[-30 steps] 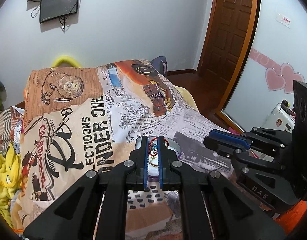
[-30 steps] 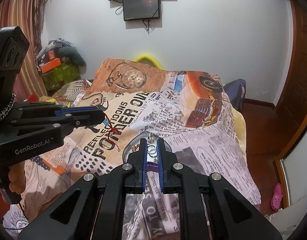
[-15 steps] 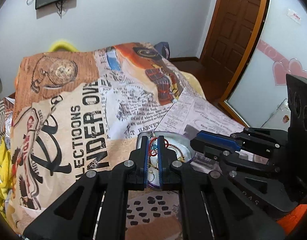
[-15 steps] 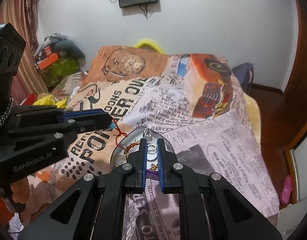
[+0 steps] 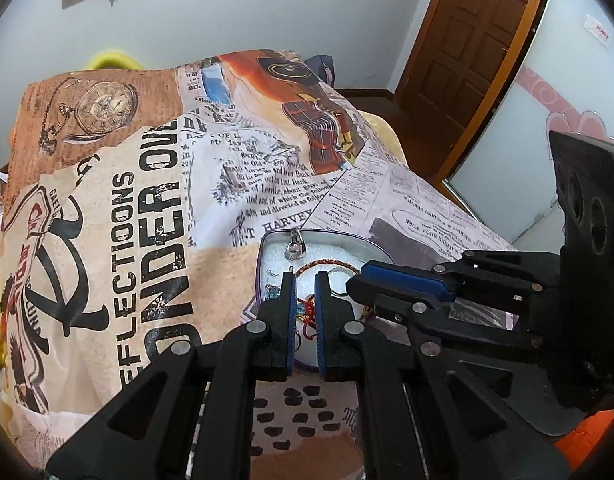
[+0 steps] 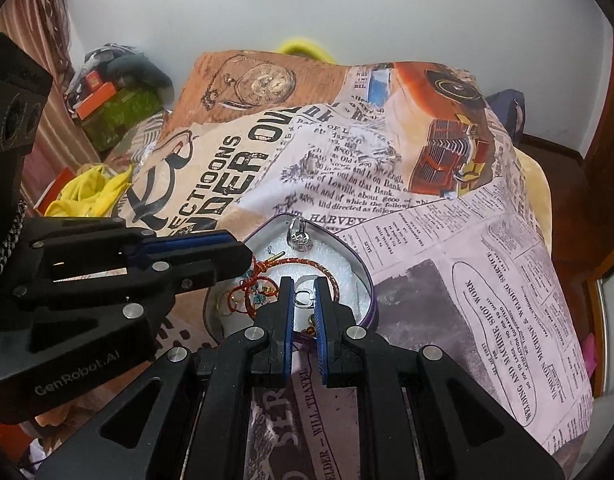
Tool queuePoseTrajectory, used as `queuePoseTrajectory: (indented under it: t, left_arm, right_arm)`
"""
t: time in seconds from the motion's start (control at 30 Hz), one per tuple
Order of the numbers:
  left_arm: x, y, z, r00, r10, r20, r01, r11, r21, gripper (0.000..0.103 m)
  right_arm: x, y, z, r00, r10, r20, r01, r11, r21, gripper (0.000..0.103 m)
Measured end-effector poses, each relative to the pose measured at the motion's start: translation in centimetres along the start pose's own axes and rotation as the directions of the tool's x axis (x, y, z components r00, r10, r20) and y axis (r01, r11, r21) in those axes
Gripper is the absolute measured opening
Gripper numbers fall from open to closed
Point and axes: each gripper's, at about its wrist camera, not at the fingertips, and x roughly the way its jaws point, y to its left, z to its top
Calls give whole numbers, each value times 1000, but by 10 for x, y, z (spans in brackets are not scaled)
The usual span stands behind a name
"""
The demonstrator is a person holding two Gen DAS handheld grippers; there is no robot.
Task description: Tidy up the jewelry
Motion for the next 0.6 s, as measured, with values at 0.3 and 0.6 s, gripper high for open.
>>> queuePoseTrajectory:
  t: [0.3, 0.6]
  left_arm:
    - [-35, -2, 2, 998, 28, 51, -28, 1000, -4, 10]
    - [-126, -21, 4, 971, 65, 229, -69, 998, 10, 13]
  right_arm:
    - [-18, 4, 4, 1000, -14, 18, 14, 1000, 5, 13]
    - [-102, 24, 11, 978, -74, 194, 79, 997, -19, 14]
